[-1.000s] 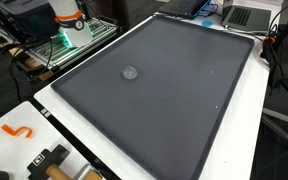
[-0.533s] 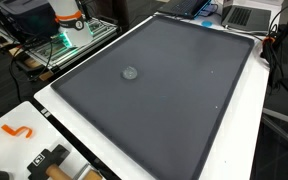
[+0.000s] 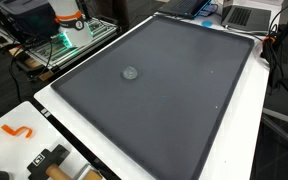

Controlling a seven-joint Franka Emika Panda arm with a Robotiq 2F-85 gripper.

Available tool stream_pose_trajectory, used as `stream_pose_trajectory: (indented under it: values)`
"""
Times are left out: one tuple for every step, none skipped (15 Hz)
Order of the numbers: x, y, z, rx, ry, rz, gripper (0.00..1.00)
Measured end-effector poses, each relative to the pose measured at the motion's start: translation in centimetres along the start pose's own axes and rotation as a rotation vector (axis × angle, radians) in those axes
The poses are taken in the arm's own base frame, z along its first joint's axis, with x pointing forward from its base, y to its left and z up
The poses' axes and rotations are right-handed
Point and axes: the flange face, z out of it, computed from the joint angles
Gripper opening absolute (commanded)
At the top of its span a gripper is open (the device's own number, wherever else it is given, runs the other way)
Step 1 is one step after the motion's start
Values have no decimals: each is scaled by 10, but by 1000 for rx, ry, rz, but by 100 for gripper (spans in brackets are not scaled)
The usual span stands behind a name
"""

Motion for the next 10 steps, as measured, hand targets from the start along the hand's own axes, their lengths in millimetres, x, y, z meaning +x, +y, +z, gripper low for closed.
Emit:
stream_pose_trajectory:
  values:
    - [12, -2, 2, 1, -23, 8, 100]
    - [23, -4, 5, 1, -49, 17, 100]
    - [33, -6, 9, 0, -74, 28, 100]
    - [43, -9, 14, -2, -97, 38, 100]
    - [52, -11, 19, -6, -115, 45, 100]
    - [61, -12, 26, -11, -129, 49, 100]
    - [69, -13, 34, -18, -143, 50, 100]
    - [76, -14, 42, -26, -157, 50, 100]
    - [82, -15, 50, -36, -171, 48, 100]
    - [87, -15, 59, -46, -184, 43, 100]
